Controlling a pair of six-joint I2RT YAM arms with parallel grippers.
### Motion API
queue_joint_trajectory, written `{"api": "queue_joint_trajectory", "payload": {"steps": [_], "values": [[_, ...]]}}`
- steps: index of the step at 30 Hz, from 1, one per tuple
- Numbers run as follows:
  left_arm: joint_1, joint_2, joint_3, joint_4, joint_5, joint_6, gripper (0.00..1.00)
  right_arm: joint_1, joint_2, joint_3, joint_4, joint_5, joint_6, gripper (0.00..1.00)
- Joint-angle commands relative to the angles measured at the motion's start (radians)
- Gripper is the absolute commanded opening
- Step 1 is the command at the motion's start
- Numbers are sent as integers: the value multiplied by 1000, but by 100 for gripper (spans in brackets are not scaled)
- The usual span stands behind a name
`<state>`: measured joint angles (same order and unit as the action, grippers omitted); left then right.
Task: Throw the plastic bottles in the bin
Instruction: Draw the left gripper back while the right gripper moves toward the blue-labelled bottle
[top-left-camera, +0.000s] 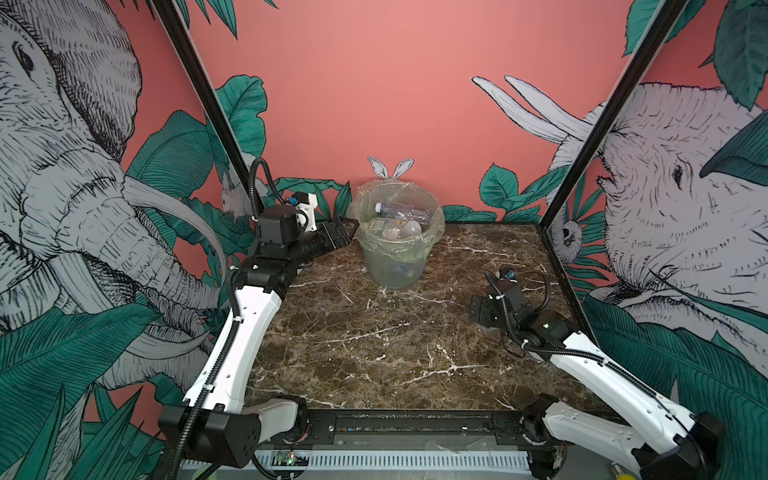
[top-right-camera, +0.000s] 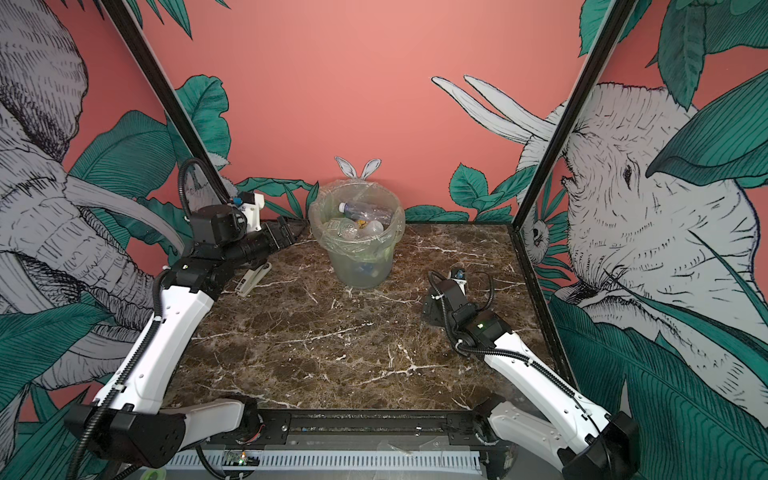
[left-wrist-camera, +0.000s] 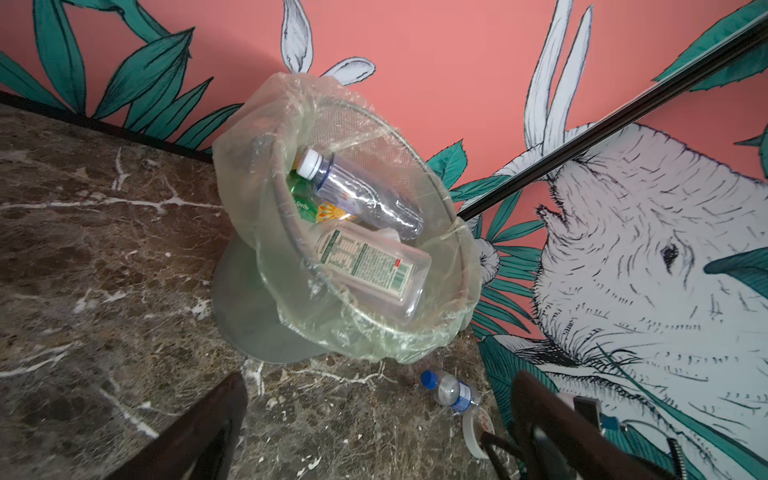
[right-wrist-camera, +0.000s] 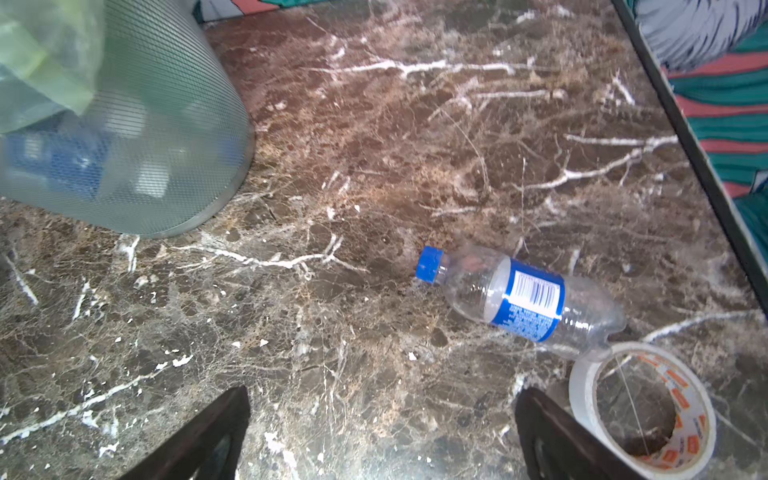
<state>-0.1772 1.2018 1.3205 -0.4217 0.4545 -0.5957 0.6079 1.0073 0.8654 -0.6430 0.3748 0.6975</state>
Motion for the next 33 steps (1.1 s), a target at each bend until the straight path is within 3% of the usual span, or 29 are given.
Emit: {"api": "queue_joint_trajectory", "payload": {"steps": [1,16,29,33], "values": [[10,-50,-71,-20,-33,44,100,-14,4,24,-17,-8,81,99],[12,-209,-373,4,-137,88,99,-92,49,40,-92,44,337,99],[11,-297,-532,-22,-200,71,99,-126,121,61,-158,68,524,99],[12,-311,-570,-14,-208,45,99,-142,141,73,-241,105,649,99]]}}
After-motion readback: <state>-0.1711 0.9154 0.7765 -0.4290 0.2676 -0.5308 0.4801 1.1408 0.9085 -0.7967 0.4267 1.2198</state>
